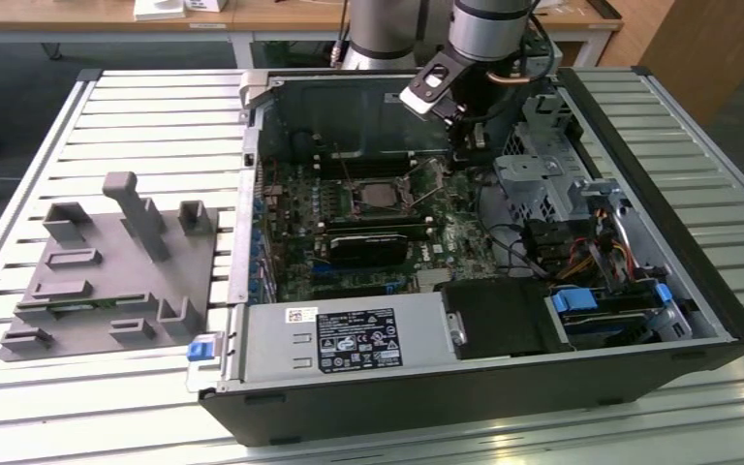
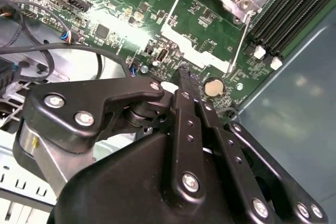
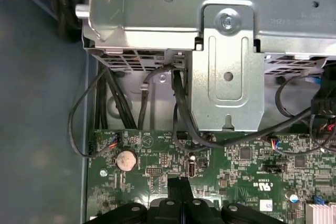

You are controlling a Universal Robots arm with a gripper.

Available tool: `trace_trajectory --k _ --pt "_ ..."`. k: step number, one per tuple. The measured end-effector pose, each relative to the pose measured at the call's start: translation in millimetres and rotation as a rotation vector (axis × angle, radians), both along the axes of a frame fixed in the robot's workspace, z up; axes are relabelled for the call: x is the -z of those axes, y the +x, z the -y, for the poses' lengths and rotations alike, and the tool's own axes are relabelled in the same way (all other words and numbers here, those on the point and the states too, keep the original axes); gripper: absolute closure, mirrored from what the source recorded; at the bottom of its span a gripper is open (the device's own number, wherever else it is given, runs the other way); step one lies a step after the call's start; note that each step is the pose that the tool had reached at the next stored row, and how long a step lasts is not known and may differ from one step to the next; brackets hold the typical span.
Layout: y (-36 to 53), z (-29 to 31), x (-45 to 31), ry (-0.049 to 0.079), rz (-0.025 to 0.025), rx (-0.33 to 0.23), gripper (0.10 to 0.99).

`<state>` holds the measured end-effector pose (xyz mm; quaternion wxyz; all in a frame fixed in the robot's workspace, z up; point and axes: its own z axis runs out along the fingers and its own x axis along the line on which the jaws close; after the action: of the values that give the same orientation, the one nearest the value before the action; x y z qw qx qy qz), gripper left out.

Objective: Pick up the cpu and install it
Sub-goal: 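Close the cpu cover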

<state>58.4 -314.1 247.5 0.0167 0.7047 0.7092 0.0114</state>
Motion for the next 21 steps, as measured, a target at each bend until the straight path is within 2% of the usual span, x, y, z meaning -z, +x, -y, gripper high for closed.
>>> trace_trajectory --k 5,10,21 --pt "0.5 0.0 7.4 0.003 -0.0006 0.000 0.980" --pt "-4.8 0.0 7.6 0.004 -0.0007 0.000 0.980" --pt "-15.2 -0.2 5.5 0.005 -0.0090 0.000 0.980"
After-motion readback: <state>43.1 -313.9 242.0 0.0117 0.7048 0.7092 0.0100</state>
